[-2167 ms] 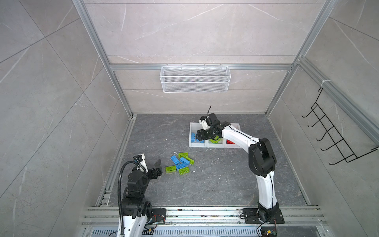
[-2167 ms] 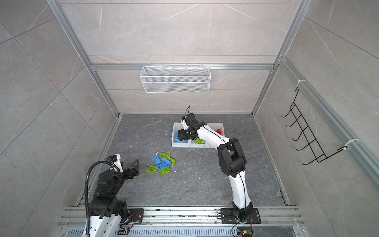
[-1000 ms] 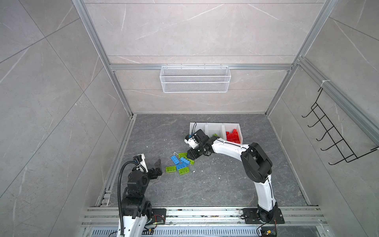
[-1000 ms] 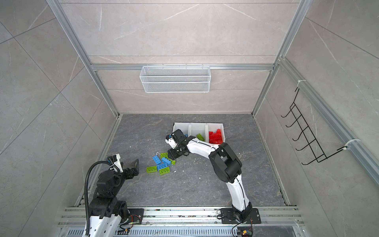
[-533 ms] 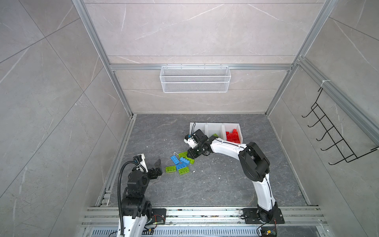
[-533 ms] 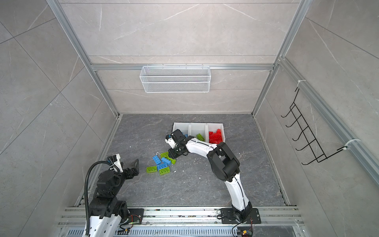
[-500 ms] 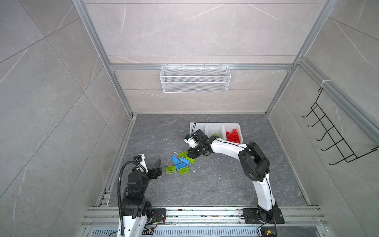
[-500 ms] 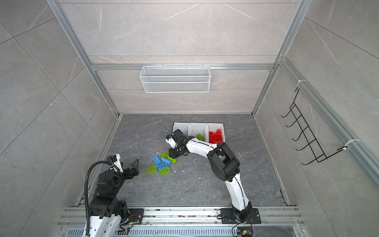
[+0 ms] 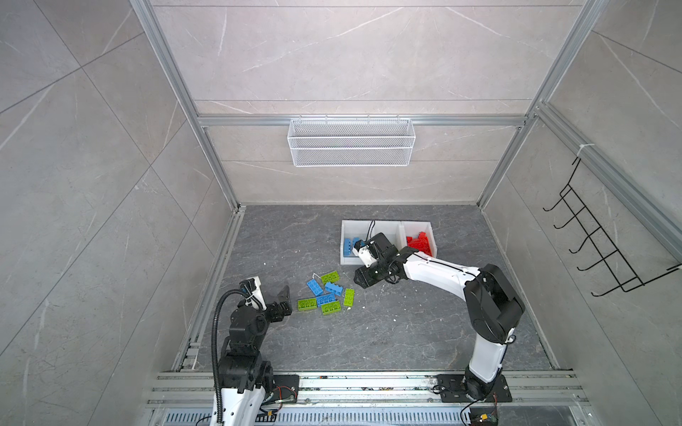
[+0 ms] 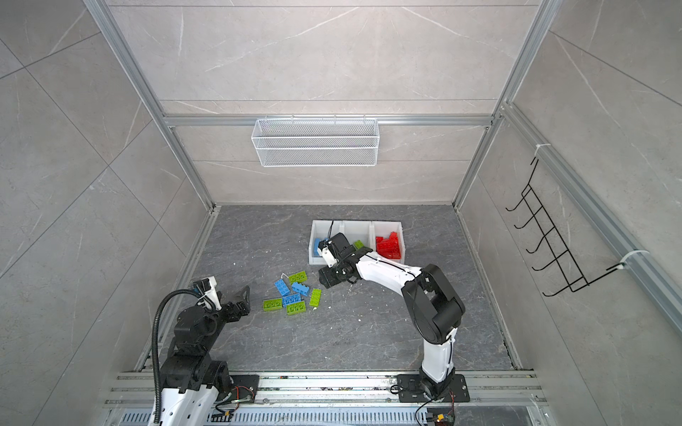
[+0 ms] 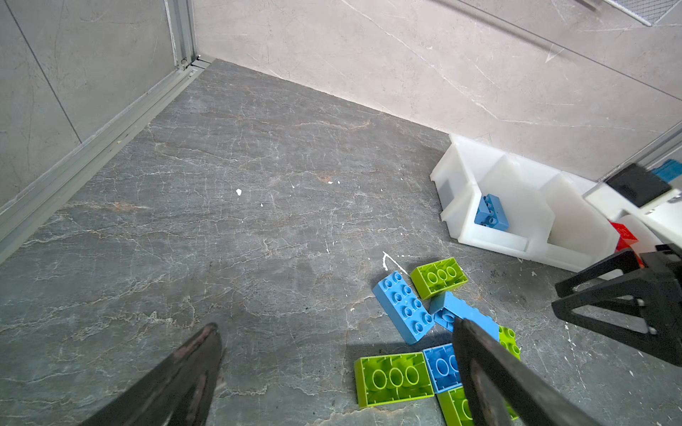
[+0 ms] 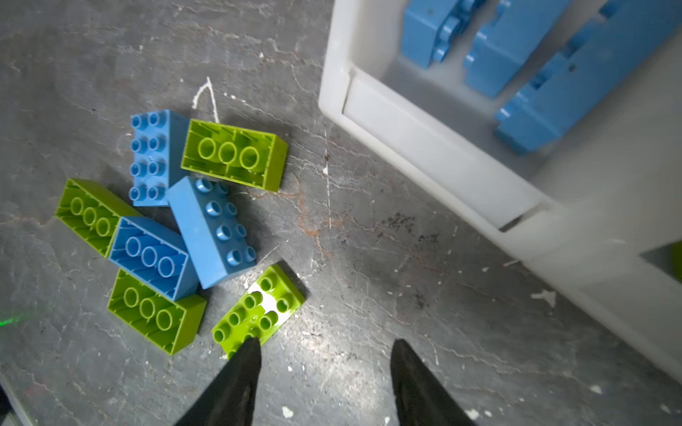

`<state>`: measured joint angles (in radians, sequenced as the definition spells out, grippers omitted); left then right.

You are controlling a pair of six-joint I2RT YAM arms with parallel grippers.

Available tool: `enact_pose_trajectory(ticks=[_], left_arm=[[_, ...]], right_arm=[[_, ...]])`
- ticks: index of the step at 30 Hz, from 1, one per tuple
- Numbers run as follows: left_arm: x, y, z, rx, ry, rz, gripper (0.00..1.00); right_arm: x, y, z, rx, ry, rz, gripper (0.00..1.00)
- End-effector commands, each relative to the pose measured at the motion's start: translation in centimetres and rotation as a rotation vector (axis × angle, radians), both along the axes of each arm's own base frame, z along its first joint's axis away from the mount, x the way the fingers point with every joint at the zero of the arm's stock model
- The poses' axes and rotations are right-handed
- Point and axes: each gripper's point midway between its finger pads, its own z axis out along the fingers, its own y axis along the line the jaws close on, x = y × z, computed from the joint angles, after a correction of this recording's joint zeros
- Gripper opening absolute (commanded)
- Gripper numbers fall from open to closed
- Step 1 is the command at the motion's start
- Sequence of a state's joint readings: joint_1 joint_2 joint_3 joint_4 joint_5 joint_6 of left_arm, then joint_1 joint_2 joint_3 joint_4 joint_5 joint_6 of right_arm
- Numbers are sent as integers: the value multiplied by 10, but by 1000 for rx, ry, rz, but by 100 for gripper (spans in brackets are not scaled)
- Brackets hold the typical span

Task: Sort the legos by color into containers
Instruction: 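Move the open right gripper down to a lime-green brick beside the pile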

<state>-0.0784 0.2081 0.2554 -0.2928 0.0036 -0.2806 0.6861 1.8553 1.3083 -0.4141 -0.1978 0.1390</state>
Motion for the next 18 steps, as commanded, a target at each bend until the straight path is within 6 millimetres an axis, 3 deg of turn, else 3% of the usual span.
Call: enact_pose_trajectory(ticks=[1,9,18], left_arm=[[1,1,7,-11,-24,8,100],[0,1,7,-12,-28,8,100],[0,0,7,-11,-29,0,100]], right_arm=[[-9,-1,-1,-21,56,-53,60],[-42,21,-22,-4,142,-125,61],[-46,32,-50,-76,163,-104,56]])
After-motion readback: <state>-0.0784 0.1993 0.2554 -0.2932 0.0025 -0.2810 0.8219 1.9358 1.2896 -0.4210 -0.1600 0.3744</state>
